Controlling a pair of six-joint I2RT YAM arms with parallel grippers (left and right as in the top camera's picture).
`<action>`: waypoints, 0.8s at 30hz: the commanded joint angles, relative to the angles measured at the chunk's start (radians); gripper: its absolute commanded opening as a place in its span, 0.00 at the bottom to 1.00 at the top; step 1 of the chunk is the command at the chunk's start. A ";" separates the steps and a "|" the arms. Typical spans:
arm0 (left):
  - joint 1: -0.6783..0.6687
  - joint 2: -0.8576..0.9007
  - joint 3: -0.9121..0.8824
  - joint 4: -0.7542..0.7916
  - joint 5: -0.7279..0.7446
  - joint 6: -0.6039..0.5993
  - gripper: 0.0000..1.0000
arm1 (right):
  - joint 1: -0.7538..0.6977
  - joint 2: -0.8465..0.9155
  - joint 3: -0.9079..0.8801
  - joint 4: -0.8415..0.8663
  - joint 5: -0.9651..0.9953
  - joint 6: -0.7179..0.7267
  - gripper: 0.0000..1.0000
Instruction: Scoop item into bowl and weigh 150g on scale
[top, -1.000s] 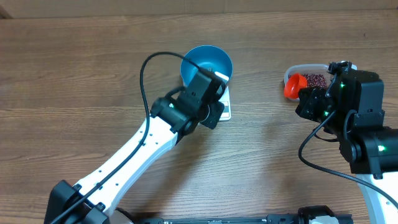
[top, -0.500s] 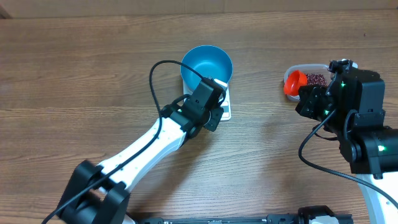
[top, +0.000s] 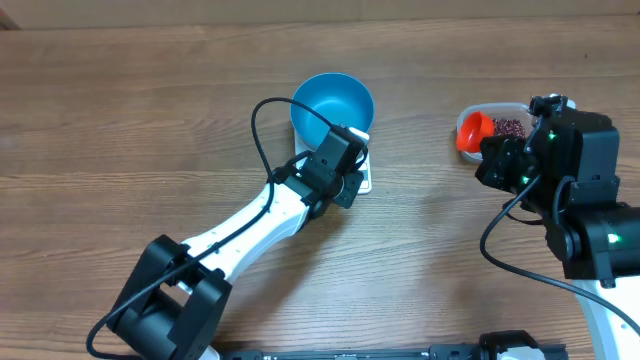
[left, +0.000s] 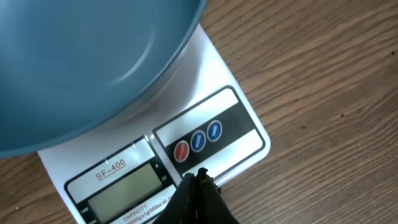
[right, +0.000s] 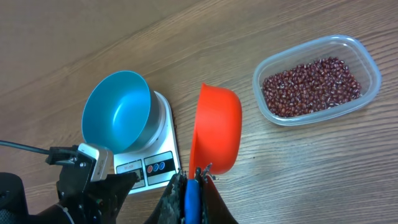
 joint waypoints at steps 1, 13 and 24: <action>-0.001 0.054 -0.003 0.016 -0.013 0.001 0.04 | 0.004 -0.016 0.028 0.006 0.016 -0.004 0.04; -0.001 0.093 -0.003 0.074 -0.068 -0.002 0.04 | 0.004 -0.016 0.028 0.005 0.017 -0.005 0.04; -0.001 0.121 -0.003 0.075 -0.068 -0.002 0.04 | 0.003 -0.016 0.028 0.005 0.017 -0.005 0.04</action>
